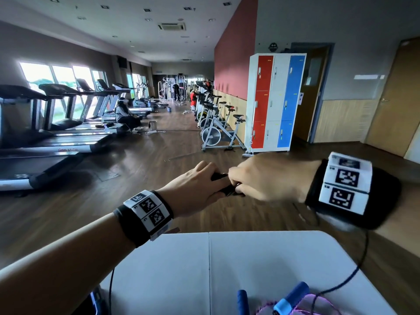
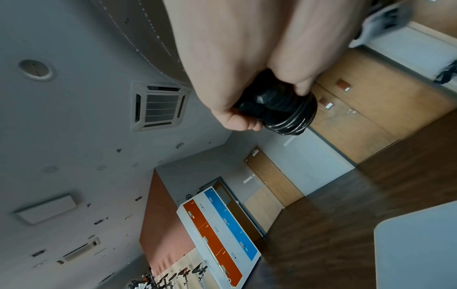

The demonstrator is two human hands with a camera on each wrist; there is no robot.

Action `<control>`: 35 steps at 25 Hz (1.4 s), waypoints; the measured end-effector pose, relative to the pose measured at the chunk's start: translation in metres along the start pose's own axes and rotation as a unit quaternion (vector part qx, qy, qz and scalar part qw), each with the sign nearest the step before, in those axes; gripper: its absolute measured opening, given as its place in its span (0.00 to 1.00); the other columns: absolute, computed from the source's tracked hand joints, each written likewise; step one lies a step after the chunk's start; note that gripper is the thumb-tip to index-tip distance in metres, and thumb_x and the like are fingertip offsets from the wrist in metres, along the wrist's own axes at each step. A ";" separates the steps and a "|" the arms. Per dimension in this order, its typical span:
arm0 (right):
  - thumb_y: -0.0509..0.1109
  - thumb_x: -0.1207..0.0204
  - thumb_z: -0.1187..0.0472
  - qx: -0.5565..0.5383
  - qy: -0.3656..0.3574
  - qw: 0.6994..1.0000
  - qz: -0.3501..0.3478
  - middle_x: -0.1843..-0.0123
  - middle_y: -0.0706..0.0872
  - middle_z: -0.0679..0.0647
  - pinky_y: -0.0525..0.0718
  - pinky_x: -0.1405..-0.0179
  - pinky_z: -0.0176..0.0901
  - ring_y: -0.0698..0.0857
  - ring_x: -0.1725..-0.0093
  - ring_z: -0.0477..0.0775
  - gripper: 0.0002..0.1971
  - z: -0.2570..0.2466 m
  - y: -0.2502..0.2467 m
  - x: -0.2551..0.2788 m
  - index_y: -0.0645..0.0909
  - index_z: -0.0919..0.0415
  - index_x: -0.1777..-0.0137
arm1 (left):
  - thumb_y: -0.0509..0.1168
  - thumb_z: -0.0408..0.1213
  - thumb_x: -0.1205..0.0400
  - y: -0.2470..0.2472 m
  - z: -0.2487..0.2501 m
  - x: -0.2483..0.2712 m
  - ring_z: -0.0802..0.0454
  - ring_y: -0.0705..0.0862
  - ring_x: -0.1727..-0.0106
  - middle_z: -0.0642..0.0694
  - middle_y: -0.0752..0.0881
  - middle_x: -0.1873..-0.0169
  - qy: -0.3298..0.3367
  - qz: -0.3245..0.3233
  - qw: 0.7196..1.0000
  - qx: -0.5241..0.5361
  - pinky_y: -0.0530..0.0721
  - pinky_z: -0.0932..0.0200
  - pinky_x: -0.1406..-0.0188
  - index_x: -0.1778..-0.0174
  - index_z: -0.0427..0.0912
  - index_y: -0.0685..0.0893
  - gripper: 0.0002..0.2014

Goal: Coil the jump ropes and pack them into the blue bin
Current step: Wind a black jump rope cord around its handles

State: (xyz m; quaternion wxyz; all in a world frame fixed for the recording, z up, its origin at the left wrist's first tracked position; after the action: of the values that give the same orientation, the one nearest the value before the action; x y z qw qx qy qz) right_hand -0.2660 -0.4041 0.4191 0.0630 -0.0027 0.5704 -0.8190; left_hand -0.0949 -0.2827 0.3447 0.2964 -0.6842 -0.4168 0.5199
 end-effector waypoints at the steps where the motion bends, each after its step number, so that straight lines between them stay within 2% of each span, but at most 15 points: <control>1: 0.61 0.13 0.49 0.066 -0.037 0.997 -0.017 0.53 0.85 0.51 0.83 0.60 0.52 0.84 0.57 0.60 0.08 0.002 -0.011 -0.003 0.70 0.51 0.50 | 0.53 0.51 0.10 0.000 0.004 -0.001 0.41 0.77 0.47 0.41 0.78 0.45 0.008 -0.001 1.000 -0.005 0.86 0.44 0.52 0.31 0.52 0.76 0.16; 3: 0.61 0.13 0.48 0.150 -0.099 0.984 -0.009 0.54 0.84 0.49 0.82 0.62 0.50 0.83 0.58 0.57 0.09 0.013 -0.025 -0.011 0.69 0.51 0.51 | 0.50 0.52 0.11 0.000 0.010 -0.003 0.41 0.76 0.49 0.39 0.78 0.45 0.023 -0.001 1.000 -0.002 0.86 0.43 0.53 0.31 0.52 0.74 0.17; 6: 0.67 0.18 0.50 0.208 -0.186 0.957 0.082 0.61 0.83 0.52 0.80 0.75 0.48 0.84 0.63 0.59 0.10 0.031 -0.030 -0.020 0.77 0.56 0.55 | 0.47 0.56 0.11 -0.003 0.016 -0.002 0.43 0.74 0.45 0.42 0.76 0.40 0.031 -0.021 0.999 0.008 0.84 0.48 0.48 0.17 0.57 0.67 0.25; 8: 0.61 0.16 0.49 0.205 -0.206 0.948 0.125 0.64 0.81 0.53 0.77 0.81 0.45 0.83 0.67 0.60 0.13 0.046 -0.024 -0.021 0.78 0.57 0.56 | 0.47 0.56 0.10 -0.007 0.017 0.003 0.45 0.73 0.44 0.44 0.75 0.40 0.035 -0.019 0.998 0.042 0.85 0.46 0.48 0.13 0.60 0.60 0.27; 11: 0.50 0.13 0.41 0.163 -0.171 0.960 0.149 0.64 0.82 0.54 0.80 0.80 0.49 0.84 0.68 0.61 0.21 0.064 -0.015 -0.024 0.76 0.56 0.53 | 0.52 0.53 0.08 -0.011 0.027 0.010 0.45 0.73 0.45 0.43 0.75 0.42 0.062 0.017 0.993 0.097 0.85 0.45 0.48 0.13 0.55 0.64 0.25; 14: 0.51 0.14 0.40 0.118 -0.136 0.970 0.160 0.66 0.81 0.55 0.80 0.75 0.51 0.82 0.69 0.63 0.16 0.071 0.002 -0.027 0.68 0.51 0.52 | 0.54 0.49 0.08 -0.020 0.042 0.007 0.41 0.76 0.46 0.39 0.77 0.43 0.084 0.077 0.986 0.119 0.83 0.46 0.45 0.14 0.45 0.68 0.25; 17: 0.59 0.16 0.53 0.035 -0.039 0.986 0.156 0.62 0.84 0.60 0.78 0.71 0.51 0.84 0.66 0.63 0.09 0.066 0.028 -0.032 0.76 0.56 0.45 | 0.54 0.49 0.08 -0.032 0.037 -0.003 0.38 0.77 0.49 0.36 0.79 0.44 0.066 0.115 0.987 0.087 0.83 0.42 0.48 0.15 0.44 0.70 0.25; 20: 0.63 0.18 0.66 -0.077 0.018 0.990 0.118 0.59 0.85 0.63 0.87 0.62 0.60 0.86 0.63 0.60 0.09 0.056 0.061 -0.031 0.81 0.64 0.41 | 0.52 0.52 0.08 -0.029 0.031 0.002 0.39 0.76 0.51 0.36 0.79 0.44 0.081 0.099 0.990 0.056 0.85 0.41 0.54 0.15 0.48 0.70 0.25; 21: 0.62 0.16 0.65 -0.123 0.049 0.985 0.113 0.59 0.85 0.61 0.87 0.58 0.58 0.86 0.61 0.59 0.06 0.050 0.067 -0.027 0.80 0.61 0.45 | 0.51 0.53 0.08 -0.027 0.032 0.006 0.39 0.76 0.51 0.36 0.80 0.44 0.084 0.094 0.990 0.056 0.85 0.41 0.55 0.16 0.48 0.70 0.25; 23: 0.61 0.12 0.58 -0.187 0.145 0.965 0.115 0.58 0.86 0.56 0.80 0.53 0.43 0.86 0.56 0.55 0.08 0.031 0.083 -0.022 0.80 0.57 0.50 | 0.51 0.53 0.08 -0.028 0.034 0.005 0.38 0.76 0.52 0.36 0.80 0.45 0.073 0.120 0.988 0.063 0.85 0.42 0.54 0.19 0.44 0.75 0.26; 25: 0.60 0.12 0.55 -0.182 0.208 0.936 0.217 0.59 0.88 0.51 0.77 0.58 0.36 0.88 0.58 0.49 0.10 0.011 0.101 -0.021 0.82 0.54 0.50 | 0.52 0.52 0.08 -0.032 0.034 -0.004 0.40 0.76 0.52 0.36 0.81 0.46 0.062 0.152 0.984 0.063 0.83 0.46 0.50 0.19 0.42 0.75 0.26; 27: 0.58 0.13 0.50 -0.257 0.198 0.908 0.266 0.59 0.88 0.48 0.80 0.57 0.44 0.87 0.59 0.42 0.11 -0.008 0.111 -0.018 0.82 0.47 0.50 | 0.53 0.51 0.08 -0.032 0.030 -0.010 0.42 0.75 0.51 0.37 0.80 0.46 0.044 0.156 0.985 0.053 0.83 0.46 0.49 0.17 0.44 0.74 0.25; 29: 0.58 0.14 0.47 -0.324 0.170 0.894 0.258 0.69 0.80 0.42 0.73 0.64 0.44 0.80 0.70 0.39 0.12 -0.026 0.116 -0.020 0.76 0.39 0.59 | 0.55 0.51 0.09 -0.028 0.018 -0.010 0.45 0.74 0.48 0.40 0.78 0.45 0.011 0.149 0.987 0.054 0.85 0.45 0.49 0.16 0.47 0.72 0.25; 32: 0.57 0.11 0.56 -0.400 0.179 0.861 0.258 0.74 0.75 0.43 0.68 0.70 0.34 0.77 0.76 0.40 0.09 -0.041 0.116 -0.015 0.76 0.48 0.53 | 0.54 0.53 0.09 -0.019 0.004 -0.004 0.46 0.74 0.50 0.41 0.77 0.47 -0.016 0.138 0.989 0.052 0.85 0.46 0.48 0.15 0.50 0.71 0.26; 35: 0.58 0.12 0.59 -0.321 0.162 0.894 0.267 0.70 0.83 0.48 0.79 0.69 0.48 0.82 0.73 0.45 0.08 -0.045 0.099 -0.007 0.78 0.58 0.48 | 0.54 0.55 0.10 -0.015 0.001 -0.003 0.44 0.75 0.49 0.41 0.76 0.46 -0.040 0.126 0.990 0.055 0.85 0.44 0.47 0.15 0.53 0.69 0.26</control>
State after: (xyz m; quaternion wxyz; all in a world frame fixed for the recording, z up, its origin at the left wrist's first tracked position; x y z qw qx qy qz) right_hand -0.2527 -0.3957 0.3113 0.1816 0.2618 0.7840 -0.5328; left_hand -0.0997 -0.2783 0.3580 0.2489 -0.6927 -0.3093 0.6021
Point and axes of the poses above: each hand's wrist, its own x-axis away from the middle knuckle, its own y-axis out of the palm, z = x × y, the point moved 1 cm from there along -x, towards the middle knuckle
